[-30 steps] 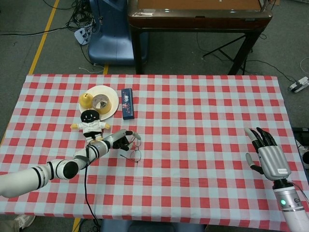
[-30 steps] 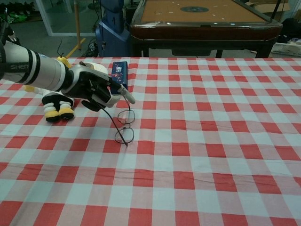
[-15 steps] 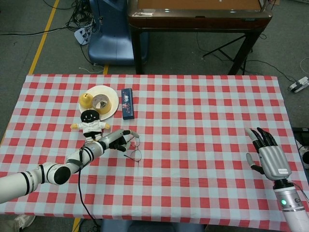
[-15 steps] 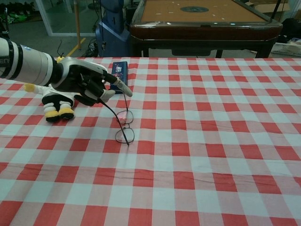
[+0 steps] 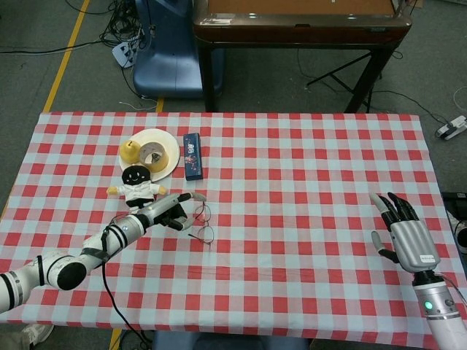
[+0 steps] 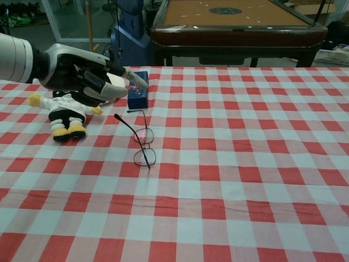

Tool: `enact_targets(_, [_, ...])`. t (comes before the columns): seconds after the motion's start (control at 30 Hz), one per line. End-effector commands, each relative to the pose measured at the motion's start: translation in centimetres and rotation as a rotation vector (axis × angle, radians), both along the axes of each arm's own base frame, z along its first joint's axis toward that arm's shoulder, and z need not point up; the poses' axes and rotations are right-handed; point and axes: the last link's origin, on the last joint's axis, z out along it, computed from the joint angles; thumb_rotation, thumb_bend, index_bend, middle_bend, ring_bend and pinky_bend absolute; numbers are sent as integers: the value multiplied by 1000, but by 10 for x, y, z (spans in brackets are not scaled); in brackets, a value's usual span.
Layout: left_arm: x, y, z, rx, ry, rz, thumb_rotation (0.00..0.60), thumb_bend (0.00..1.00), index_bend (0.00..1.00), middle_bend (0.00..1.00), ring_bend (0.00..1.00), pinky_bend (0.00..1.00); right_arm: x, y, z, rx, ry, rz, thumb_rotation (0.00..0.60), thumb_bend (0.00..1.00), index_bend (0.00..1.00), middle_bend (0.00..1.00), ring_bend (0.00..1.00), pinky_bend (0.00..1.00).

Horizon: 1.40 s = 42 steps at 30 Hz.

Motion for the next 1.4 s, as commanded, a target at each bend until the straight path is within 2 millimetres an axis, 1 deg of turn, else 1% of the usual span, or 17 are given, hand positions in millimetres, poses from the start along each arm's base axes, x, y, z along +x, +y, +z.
enact_targets(0.03, [-6,6,4,29,-10,21,233,424,244,932,935,950,0,0,0,-1,-1,-1,600,433,0,133,0,83])
enact_targets(0.07, [-9,8,3,32,-8,30,153,414,265,933,937,950,0,1,0,-1,-1,-1,600,434,0,133,0,83])
enact_targets(0.1, [-11,9,1,30,-6,41,100,411,283,934,939,950,0,1,0,-1,-1,-2,600,435,0,133,0,83])
enact_targets(0.17, [-15,13,-4,13,0,69,30,411,311,936,939,950,0,1,0,-2,-2,-3,600,437,0,133,0,83])
enact_targets(0.2, [-17,14,-7,6,1,79,8,412,328,937,940,949,-1,1,0,-2,-2,-3,600,437,0,133,0,83])
enact_targets(0.23, [-17,14,-10,-4,4,86,1,414,335,938,941,949,-1,1,0,-3,-2,-4,600,437,0,133,0,83])
enact_targets(0.33, [-18,16,-21,-40,12,108,1,425,350,941,944,950,-1,2,0,-2,0,-5,600,438,0,133,0,83])
enact_targets(0.4, [-17,17,-27,-55,11,118,14,426,350,942,944,949,-1,2,0,-3,0,-5,600,438,0,133,0,83])
enact_targets(0.47, [-14,17,-33,-76,-2,136,59,427,350,943,945,949,-1,2,1,-5,2,-6,600,438,0,133,0,83])
enact_targets(0.63, [-5,22,-36,-92,-24,147,135,427,350,946,948,950,-1,3,1,-4,4,-10,600,440,0,133,0,83])
enact_targets(0.7, [0,24,-36,-94,-31,146,177,442,350,947,949,950,-1,3,1,-5,4,-11,600,439,0,133,0,83])
enact_targets(0.77, [5,25,-38,-106,-41,154,200,459,350,948,950,949,-1,3,1,-6,3,-12,600,439,0,133,0,83])
enact_targets(0.9, [9,26,-43,-127,-28,150,237,467,350,950,952,950,-3,4,2,-9,3,-16,600,440,0,133,0,83])
enact_targets(1.03, [8,23,-50,-156,4,142,249,468,350,951,953,949,-5,4,3,-12,3,-21,600,440,0,133,0,83])
enact_targets(1.1, [6,22,-53,-163,35,129,260,467,348,952,953,949,-5,4,3,-14,2,-23,600,440,0,133,0,83])
enact_targets(1.2, [1,22,-57,-161,70,120,294,468,338,952,953,949,-6,5,4,-15,1,-22,600,440,0,133,0,82])
enact_targets(1.4, [-6,19,-60,-173,110,129,325,468,334,952,954,950,-6,4,2,-11,-3,-21,600,440,0,134,0,83])
